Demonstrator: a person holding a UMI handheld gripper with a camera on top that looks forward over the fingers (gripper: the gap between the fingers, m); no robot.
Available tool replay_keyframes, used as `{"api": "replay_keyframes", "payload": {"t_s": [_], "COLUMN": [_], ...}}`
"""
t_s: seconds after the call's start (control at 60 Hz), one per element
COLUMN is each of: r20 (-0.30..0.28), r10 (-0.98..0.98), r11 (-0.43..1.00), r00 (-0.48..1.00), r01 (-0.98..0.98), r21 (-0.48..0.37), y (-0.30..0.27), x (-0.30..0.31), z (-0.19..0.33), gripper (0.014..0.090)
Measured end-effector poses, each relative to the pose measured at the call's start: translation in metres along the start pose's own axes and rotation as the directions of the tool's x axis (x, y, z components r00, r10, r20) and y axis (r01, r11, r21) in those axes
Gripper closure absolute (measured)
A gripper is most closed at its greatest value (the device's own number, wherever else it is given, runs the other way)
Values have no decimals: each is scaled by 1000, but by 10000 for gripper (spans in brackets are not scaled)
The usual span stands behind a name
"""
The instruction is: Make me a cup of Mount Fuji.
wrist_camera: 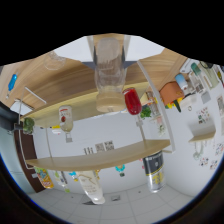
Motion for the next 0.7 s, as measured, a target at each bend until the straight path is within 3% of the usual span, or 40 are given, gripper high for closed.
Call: {"api": "replay_keyframes", "payload": {"t_s": [0.067,0.233,0.433,0.517,0.7], "r20": [-34,-48,-28,-22,-11], "r10": [-83,-187,-237,-263,-210], "r11": [996,978,962,960,971], "r00": [996,981,971,965,978], "r01": [82,182,231,259,207], "r21": [-24,-99,-145,-109,-120], "y": [20,59,90,90,93], "x": [8,21,25,25,26], "z": [9,22,21,15,8], "gripper": [650,648,630,628,618]}}
